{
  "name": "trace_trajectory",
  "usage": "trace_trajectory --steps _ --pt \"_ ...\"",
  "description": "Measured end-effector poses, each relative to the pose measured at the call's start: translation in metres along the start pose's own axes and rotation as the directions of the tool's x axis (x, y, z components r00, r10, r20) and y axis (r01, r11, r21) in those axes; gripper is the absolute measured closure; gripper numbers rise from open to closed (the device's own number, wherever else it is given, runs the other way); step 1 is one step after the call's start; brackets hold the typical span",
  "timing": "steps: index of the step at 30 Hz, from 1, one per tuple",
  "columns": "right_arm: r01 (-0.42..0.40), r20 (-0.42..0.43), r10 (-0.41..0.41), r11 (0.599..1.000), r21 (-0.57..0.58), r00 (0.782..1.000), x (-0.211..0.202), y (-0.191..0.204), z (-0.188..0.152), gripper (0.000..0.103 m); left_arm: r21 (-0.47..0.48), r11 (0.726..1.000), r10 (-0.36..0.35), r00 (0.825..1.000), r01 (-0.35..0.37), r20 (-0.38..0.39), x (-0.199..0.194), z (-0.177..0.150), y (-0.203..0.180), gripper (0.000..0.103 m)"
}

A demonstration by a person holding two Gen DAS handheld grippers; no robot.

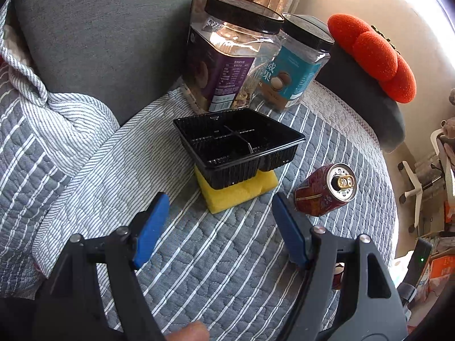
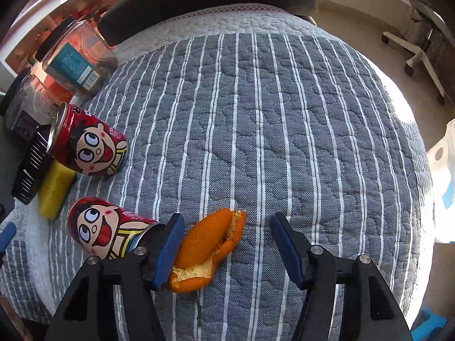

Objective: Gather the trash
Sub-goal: 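Move both tools back to the bed and grasp the orange peel with the right tool, then grasp the yellow sponge with the left tool while the right tool holds the orange peel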

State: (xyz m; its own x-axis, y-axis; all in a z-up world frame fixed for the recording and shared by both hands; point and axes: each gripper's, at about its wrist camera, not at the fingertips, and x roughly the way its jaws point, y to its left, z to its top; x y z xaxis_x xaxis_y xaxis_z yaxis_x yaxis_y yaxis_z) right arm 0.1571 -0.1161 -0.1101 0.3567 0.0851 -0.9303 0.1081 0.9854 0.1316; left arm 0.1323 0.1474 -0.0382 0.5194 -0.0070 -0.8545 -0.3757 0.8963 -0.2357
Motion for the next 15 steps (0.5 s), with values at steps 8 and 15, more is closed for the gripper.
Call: trace_trajectory --steps 8,15 --pt "-0.142 -0.006 0.142 0.989 0.036 0.99 -0.006 -0.007 0.004 0.087 -0.127 0.989 -0.086 0.995 0.079 -0.052 0.012 0.017 0.025 0.028" --pt "-0.161 0.091 0.157 0.986 0.037 0.983 -0.044 -0.028 0.015 0.087 -0.177 0.979 -0.107 0.994 0.102 -0.023 0.007 0.029 0.038 0.028"
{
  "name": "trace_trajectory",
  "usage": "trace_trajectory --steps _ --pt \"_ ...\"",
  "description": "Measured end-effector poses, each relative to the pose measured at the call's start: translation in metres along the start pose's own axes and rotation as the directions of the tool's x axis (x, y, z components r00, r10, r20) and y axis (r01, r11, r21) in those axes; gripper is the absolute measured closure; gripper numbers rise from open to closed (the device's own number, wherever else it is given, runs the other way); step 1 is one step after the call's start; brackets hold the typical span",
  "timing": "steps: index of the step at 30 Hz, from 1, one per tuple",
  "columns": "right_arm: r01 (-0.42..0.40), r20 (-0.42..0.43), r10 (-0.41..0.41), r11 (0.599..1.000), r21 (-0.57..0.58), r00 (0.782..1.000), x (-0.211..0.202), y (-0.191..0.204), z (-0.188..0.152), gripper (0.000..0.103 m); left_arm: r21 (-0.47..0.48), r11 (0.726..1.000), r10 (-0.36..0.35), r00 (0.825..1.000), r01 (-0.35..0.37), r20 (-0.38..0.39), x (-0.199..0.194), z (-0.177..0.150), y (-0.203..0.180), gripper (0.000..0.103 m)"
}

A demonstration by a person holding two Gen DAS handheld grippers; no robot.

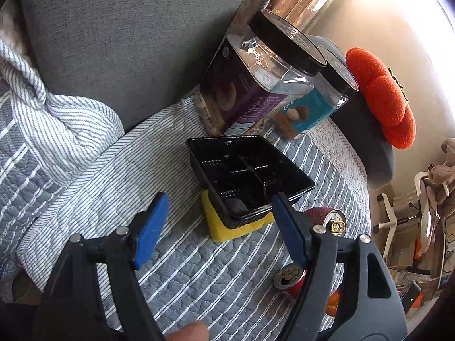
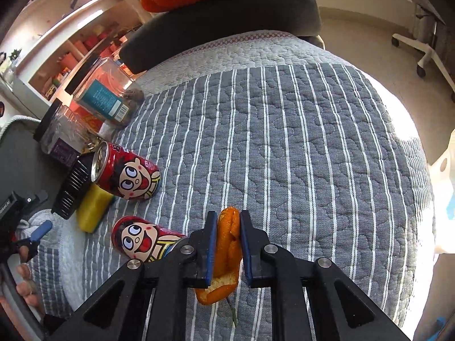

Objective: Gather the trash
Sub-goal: 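Grasp the yellow sponge with the left tool while the right tool holds the orange peel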

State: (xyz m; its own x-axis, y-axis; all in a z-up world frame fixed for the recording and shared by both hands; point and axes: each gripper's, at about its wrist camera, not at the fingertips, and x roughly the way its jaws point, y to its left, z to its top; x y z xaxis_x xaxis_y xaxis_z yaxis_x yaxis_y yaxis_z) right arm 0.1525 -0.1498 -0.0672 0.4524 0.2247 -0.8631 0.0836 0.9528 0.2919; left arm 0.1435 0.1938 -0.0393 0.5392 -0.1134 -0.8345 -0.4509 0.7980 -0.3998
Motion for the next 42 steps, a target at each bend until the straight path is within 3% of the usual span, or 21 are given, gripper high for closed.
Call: trace_trajectory --steps 4,6,9,13,17,21,23,26,29,31,34,38,42 --pt "-0.01 0.022 0.01 1.0 0.014 1.0 -0.01 -0.006 0.003 0.087 0.016 1.0 -0.008 0.998 0.009 -0.067 0.011 -0.008 0.007 0.028" --pt "-0.018 0.023 0.018 1.0 0.021 1.0 -0.008 -0.007 0.006 0.087 0.006 0.999 -0.052 0.994 0.053 -0.1 0.017 -0.009 0.006 0.028" --pt "-0.023 0.026 0.022 1.0 0.021 0.999 -0.01 -0.006 0.007 0.087 -0.056 0.991 -0.128 0.986 0.123 -0.106 0.019 -0.006 0.007 0.028" --pt "-0.011 0.033 0.011 1.0 0.001 0.999 -0.007 -0.002 0.008 0.087 -0.105 0.988 -0.126 0.988 0.116 -0.092 0.02 -0.006 0.014 0.028" --pt "-0.014 0.027 0.014 1.0 0.006 1.0 -0.006 -0.005 0.008 0.087 -0.121 0.98 -0.173 0.975 0.157 -0.139 0.026 -0.016 0.019 0.029" --pt "-0.02 0.016 0.019 1.0 0.008 1.0 -0.004 -0.006 0.008 0.087 0.064 0.991 -0.106 0.986 0.115 -0.127 0.025 -0.027 -0.005 0.025" --pt "-0.018 0.012 0.018 1.0 0.003 1.0 -0.002 -0.006 0.007 0.087 0.197 0.975 -0.078 0.988 0.104 -0.136 0.031 -0.034 -0.021 0.011" --pt "-0.014 0.009 0.014 1.0 -0.002 1.0 -0.002 -0.007 0.007 0.086 0.382 0.924 0.027 0.995 0.013 -0.098 0.046 -0.048 -0.04 0.011" --pt "-0.017 0.005 0.017 1.0 0.002 1.0 -0.002 -0.01 0.007 0.086 0.51 0.848 0.144 0.989 -0.143 0.039 0.059 -0.056 -0.053 0.011" --pt "-0.017 0.003 0.017 1.0 0.004 1.0 -0.002 -0.011 0.007 0.086 0.54 0.826 0.152 0.986 -0.162 0.063 0.069 -0.057 -0.059 0.011" --pt "-0.014 -0.004 0.014 1.0 0.006 1.0 -0.001 -0.012 0.007 0.086 0.549 0.819 0.152 0.985 -0.169 0.076 0.084 -0.055 -0.064 0.011" --pt "-0.005 -0.014 0.005 1.0 0.002 1.0 -0.001 -0.014 0.005 0.086 0.586 0.771 0.191 0.968 -0.249 0.161 0.103 -0.054 -0.075 0.008" --pt "-0.001 -0.014 0.002 1.0 0.002 1.0 -0.004 -0.019 0.003 0.086 0.562 0.796 0.173 0.975 -0.223 0.142 0.103 -0.051 -0.072 0.017"
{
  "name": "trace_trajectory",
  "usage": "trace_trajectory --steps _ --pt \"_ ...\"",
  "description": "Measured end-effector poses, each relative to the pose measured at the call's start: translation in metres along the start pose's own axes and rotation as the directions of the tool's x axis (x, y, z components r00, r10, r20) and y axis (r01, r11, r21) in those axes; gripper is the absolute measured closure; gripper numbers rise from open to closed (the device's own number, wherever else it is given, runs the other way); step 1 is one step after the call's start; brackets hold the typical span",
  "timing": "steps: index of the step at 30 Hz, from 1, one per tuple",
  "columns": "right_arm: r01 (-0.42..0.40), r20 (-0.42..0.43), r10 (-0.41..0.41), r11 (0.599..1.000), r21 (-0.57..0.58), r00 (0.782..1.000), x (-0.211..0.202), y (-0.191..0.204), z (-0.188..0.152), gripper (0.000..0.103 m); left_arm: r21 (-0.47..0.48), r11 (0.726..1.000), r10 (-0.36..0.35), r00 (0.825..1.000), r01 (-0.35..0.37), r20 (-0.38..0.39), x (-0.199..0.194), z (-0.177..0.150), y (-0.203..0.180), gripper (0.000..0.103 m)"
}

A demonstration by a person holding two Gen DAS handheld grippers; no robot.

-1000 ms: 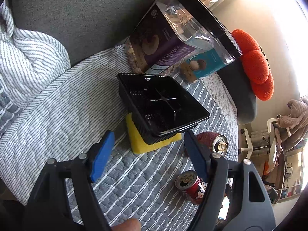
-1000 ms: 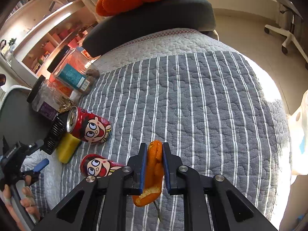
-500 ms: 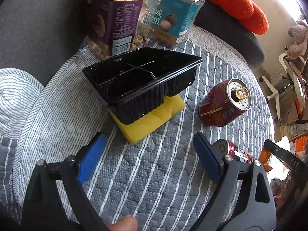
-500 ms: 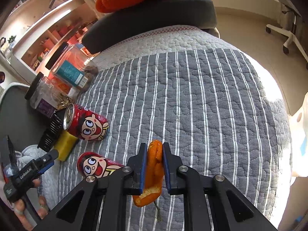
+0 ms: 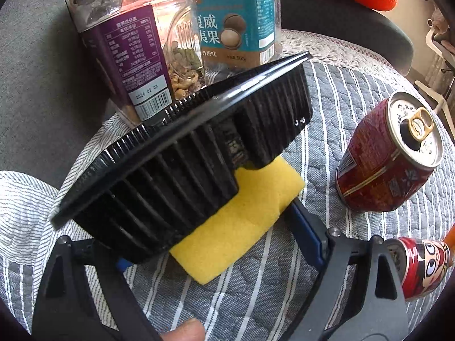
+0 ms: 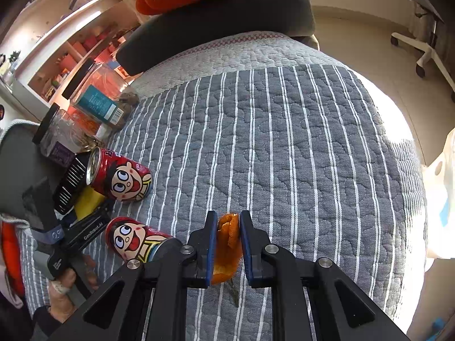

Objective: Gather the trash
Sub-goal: 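Grasp the yellow sponge with the left tool while the right tool holds the orange peel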

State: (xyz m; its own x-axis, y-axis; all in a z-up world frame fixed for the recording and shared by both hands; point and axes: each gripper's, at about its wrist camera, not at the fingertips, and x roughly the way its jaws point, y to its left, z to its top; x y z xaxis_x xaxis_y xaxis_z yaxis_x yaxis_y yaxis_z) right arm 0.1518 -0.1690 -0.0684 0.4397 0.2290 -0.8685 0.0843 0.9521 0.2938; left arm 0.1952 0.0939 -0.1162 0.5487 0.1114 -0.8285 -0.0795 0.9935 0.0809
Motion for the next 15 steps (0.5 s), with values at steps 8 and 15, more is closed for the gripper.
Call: trace_trajectory --steps 8,15 --pt "0.005 0.0 -0.005 1.0 0.012 1.0 -0.001 -0.008 0.002 0.084 -0.072 0.99 -0.13 0.985 0.123 -0.109 -0.027 -0.014 0.011 0.022" --pt "-0.023 -0.062 0.031 0.991 0.131 0.998 0.014 -0.037 0.001 0.084 -0.142 0.961 -0.253 0.963 0.239 -0.095 -0.081 -0.029 0.036 0.022"
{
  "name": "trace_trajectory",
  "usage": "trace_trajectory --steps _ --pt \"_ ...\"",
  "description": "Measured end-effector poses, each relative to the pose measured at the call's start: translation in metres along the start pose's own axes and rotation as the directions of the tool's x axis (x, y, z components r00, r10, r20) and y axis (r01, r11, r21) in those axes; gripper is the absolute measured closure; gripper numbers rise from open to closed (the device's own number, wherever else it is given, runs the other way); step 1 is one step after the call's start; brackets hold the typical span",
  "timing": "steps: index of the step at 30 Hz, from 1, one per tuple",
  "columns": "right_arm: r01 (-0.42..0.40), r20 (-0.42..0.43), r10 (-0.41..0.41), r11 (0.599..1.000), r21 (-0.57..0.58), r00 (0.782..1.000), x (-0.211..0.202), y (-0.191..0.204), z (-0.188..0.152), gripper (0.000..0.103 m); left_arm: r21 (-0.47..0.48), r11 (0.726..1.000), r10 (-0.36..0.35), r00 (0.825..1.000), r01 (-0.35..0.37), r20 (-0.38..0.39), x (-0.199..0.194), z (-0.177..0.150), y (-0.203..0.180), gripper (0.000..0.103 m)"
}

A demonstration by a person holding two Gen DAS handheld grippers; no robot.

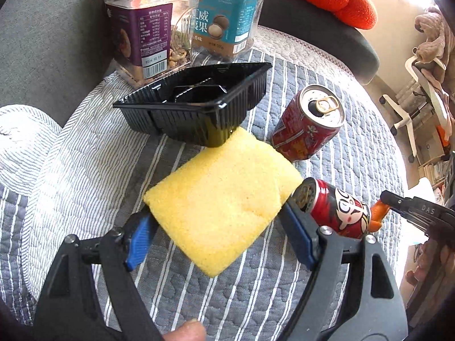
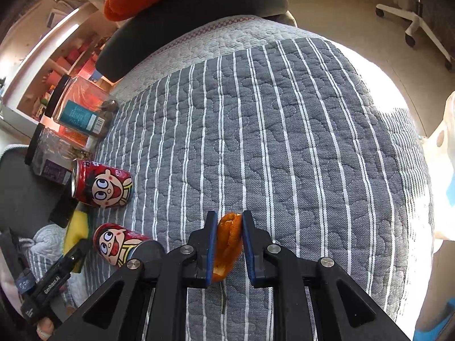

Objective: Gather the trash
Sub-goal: 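Grasp the yellow sponge with the left tool while the right tool holds the orange peel, then carry both items to the bucket and open the right tool to drop the peel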

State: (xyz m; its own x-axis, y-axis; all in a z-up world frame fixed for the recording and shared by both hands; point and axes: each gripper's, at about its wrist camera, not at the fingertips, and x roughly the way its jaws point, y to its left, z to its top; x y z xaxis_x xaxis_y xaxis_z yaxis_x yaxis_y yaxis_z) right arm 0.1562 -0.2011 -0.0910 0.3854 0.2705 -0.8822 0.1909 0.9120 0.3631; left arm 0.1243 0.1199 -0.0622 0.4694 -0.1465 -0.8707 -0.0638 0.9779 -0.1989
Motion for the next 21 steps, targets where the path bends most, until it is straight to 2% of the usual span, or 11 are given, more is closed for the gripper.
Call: trace_trajectory --steps 4,6,11,13,14,16,17,21 --pt "0.001 -0.037 0.0 1.0 0.011 0.999 0.01 -0.002 -0.001 0.08 -0.002 0.999 -0.053 0.998 0.053 0.037 -0.026 -0.015 0.001 0.021" --pt "0.002 -0.056 -0.002 1.0 0.002 0.998 0.016 0.0 -0.003 0.07 0.008 0.998 -0.067 0.997 0.066 0.042 -0.031 -0.018 -0.002 0.021" --pt "0.032 -0.034 -0.034 0.998 -0.054 0.999 0.019 0.015 -0.008 0.053 0.024 0.997 -0.074 0.996 0.072 0.052 -0.027 -0.012 -0.009 0.021" --pt "0.071 -0.021 -0.073 0.993 -0.093 0.997 0.021 0.023 -0.011 0.052 0.019 0.997 -0.08 0.996 0.079 0.045 -0.021 -0.012 -0.016 0.021" --pt "0.094 -0.013 -0.096 0.989 -0.112 0.995 0.021 0.027 -0.013 0.052 0.017 0.997 -0.08 0.996 0.079 0.043 -0.02 -0.013 -0.017 0.021" --pt "0.147 0.007 -0.148 0.978 -0.147 0.989 0.021 0.032 -0.017 0.064 0.013 0.997 -0.081 0.996 0.081 0.044 -0.02 -0.013 -0.019 0.021" --pt "0.172 0.017 -0.172 0.972 -0.163 0.985 0.021 0.032 -0.019 0.077 0.011 0.996 -0.085 0.995 0.085 0.046 -0.021 -0.013 -0.02 0.021" --pt "0.123 0.018 -0.122 0.983 -0.137 0.992 0.013 0.025 -0.017 0.084 0.01 0.995 -0.099 0.993 0.099 0.067 -0.027 -0.013 -0.023 0.021"
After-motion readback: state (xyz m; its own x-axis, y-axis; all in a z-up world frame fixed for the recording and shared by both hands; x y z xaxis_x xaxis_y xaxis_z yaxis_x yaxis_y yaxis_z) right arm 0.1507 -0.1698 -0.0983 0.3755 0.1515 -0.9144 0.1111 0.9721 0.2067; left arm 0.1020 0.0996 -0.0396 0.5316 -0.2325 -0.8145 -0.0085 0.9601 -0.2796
